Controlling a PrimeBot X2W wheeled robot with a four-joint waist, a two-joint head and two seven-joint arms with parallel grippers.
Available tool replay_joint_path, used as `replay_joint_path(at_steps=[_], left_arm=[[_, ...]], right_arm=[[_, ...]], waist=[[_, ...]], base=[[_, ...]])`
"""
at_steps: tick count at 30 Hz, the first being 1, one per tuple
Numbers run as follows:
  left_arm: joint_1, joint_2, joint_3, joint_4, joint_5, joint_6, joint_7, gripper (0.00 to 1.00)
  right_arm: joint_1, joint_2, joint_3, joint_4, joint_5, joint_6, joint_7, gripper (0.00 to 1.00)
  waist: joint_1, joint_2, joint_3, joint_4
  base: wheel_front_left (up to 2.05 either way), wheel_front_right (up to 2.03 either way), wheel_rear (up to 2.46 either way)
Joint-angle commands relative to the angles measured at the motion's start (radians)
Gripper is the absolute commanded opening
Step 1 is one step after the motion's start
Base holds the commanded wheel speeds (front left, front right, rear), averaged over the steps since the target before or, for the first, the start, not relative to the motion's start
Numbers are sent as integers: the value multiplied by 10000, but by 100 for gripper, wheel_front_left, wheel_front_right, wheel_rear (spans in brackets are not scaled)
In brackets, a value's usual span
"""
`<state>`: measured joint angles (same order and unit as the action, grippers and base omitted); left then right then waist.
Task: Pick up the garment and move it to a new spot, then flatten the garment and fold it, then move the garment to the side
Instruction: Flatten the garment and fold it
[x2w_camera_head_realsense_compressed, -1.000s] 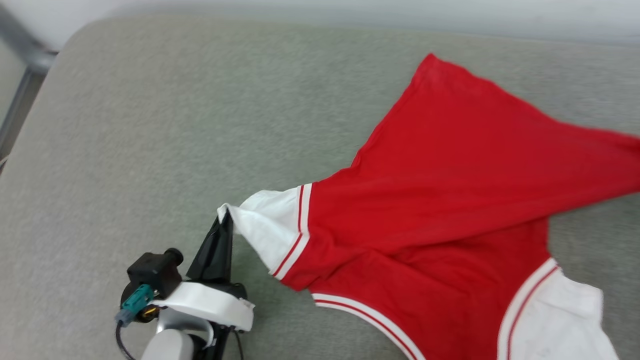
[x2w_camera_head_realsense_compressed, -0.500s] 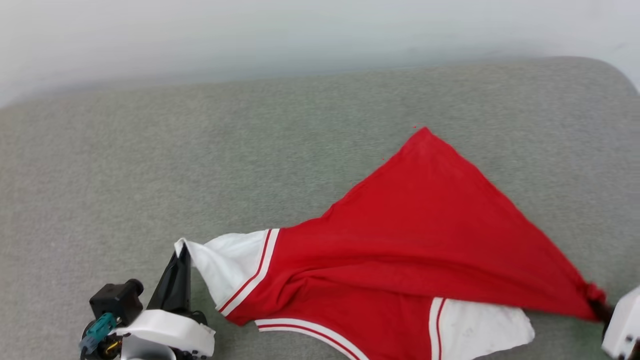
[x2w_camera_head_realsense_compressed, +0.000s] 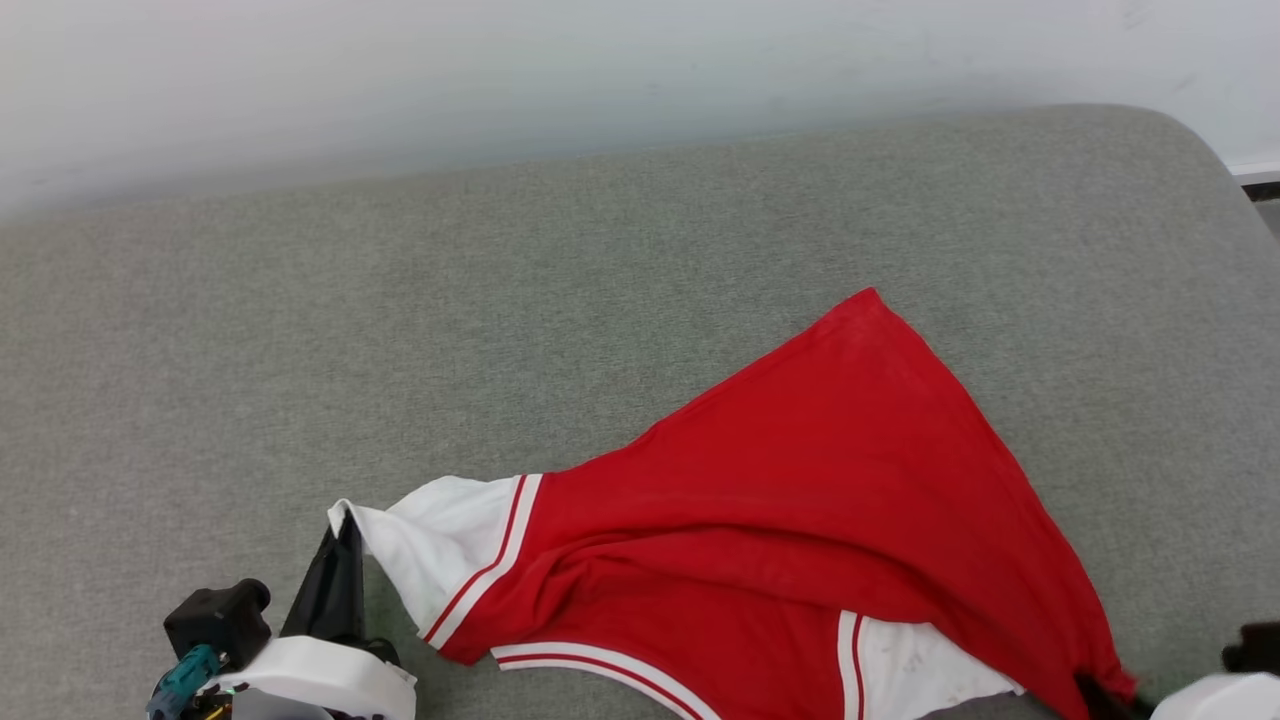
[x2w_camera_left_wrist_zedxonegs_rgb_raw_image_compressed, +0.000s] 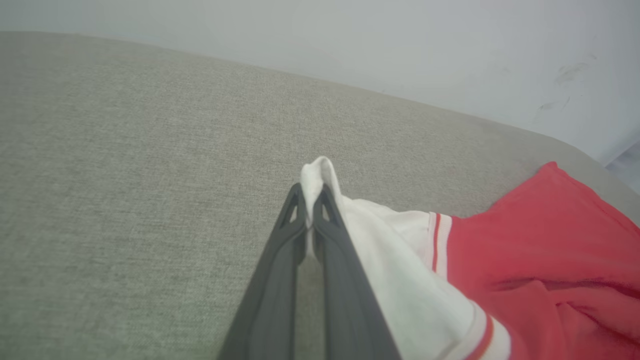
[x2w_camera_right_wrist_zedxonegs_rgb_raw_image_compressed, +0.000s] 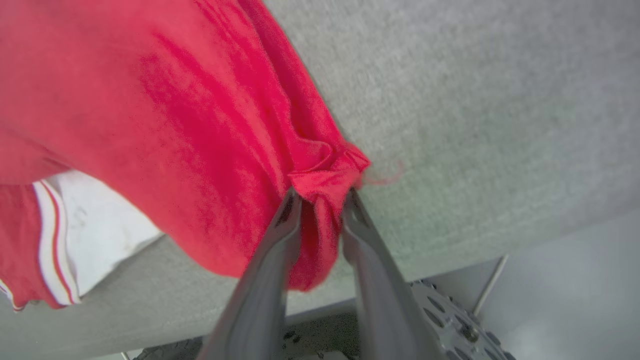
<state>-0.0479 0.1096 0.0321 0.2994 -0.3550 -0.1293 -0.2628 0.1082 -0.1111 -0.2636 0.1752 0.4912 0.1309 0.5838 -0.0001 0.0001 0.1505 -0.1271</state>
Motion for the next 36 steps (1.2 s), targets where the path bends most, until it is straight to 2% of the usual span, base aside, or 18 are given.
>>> replay_joint_path(at_steps=[1,4,9,13,16,20,26,36], left_arm=[[-46,-27,-61,2,37,-17,-21,0],[-220,7,-162,-51,13,-17,-21,0],[-460,-24,-401,-153,66,-18,-21,0],[-734,-117,-623,-278,90,-18,-21,0],[-1032,-173,-921,-384,100,-18,-21,0],[-1434,-239,-1449,-450,74,-18,-19,0],[-2023,-316,-2072,-618,76,-19,-21,0],[-2412,-416,-2615,-1088,66,-19,-21,0]], right_arm=[[-310,-39,-23,-115,-12,-4,-545,100],[-758,-185,-230,-134,-108,-4,-1932,100],[-2034,-644,184,463,-258,-5,-3857,100],[-3338,-1114,768,1560,-404,-4,-4366,100],[-4402,-1576,1383,2497,-380,-4,-3891,100],[-5815,-2212,2219,3593,-63,-5,-2699,100],[-7623,-2998,3504,4481,279,-5,-992,100],[-8830,-3527,5100,5352,1041,-4,231,100]], waist=[[1,-1,19,42],[1,-1,84,130],[1,-1,260,350],[1,-1,512,650],[1,-1,762,925],[1,-1,1114,1363],[1,-1,1701,1890],[1,-1,2345,2408]], base=[[0,0,0],[0,0,0],[0,0,0],[0,0,0],[0,0,0],[0,0,0],[0,0,0],[0,0,0]])
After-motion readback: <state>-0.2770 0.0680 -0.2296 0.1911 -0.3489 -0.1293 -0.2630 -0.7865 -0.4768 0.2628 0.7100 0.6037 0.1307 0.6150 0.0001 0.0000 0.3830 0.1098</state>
